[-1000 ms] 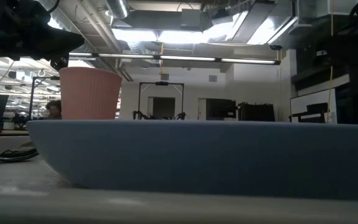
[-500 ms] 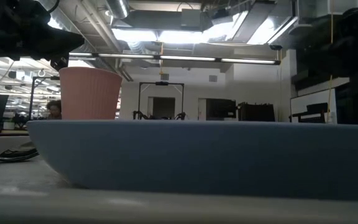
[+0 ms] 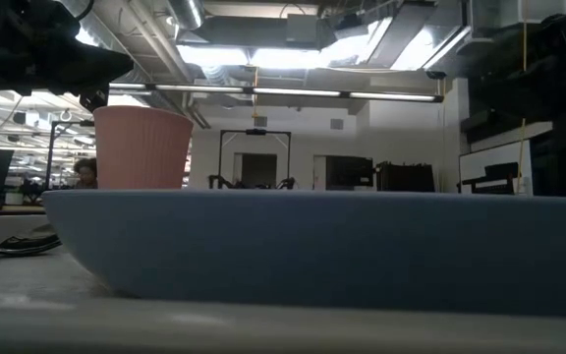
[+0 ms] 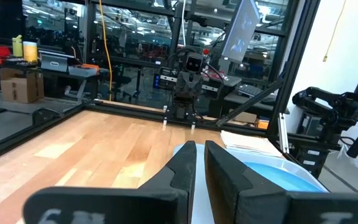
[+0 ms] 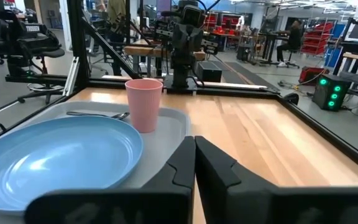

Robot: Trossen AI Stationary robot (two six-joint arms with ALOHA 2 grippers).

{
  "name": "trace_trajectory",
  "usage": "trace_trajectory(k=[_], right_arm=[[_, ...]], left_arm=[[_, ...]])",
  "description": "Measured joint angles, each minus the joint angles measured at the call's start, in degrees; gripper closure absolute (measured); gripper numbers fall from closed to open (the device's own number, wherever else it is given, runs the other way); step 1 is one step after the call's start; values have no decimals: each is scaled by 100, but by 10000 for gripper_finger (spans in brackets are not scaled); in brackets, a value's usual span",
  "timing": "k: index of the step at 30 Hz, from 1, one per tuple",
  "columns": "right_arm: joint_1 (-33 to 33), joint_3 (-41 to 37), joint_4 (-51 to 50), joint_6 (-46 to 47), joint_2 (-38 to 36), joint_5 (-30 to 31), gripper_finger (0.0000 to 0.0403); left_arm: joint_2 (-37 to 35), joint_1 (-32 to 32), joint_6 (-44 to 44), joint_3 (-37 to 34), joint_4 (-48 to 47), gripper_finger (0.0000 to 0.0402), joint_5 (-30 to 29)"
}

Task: Pick and place plate/cup/fork/spoon on tray
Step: Adjust the utensils on the gray tray

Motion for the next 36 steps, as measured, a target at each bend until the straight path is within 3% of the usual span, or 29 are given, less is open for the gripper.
trace_trajectory(k=[36], right_arm=[[1, 2, -7, -2, 2, 0, 386]], left_arm=[[0, 0, 229, 0, 54, 374, -54]])
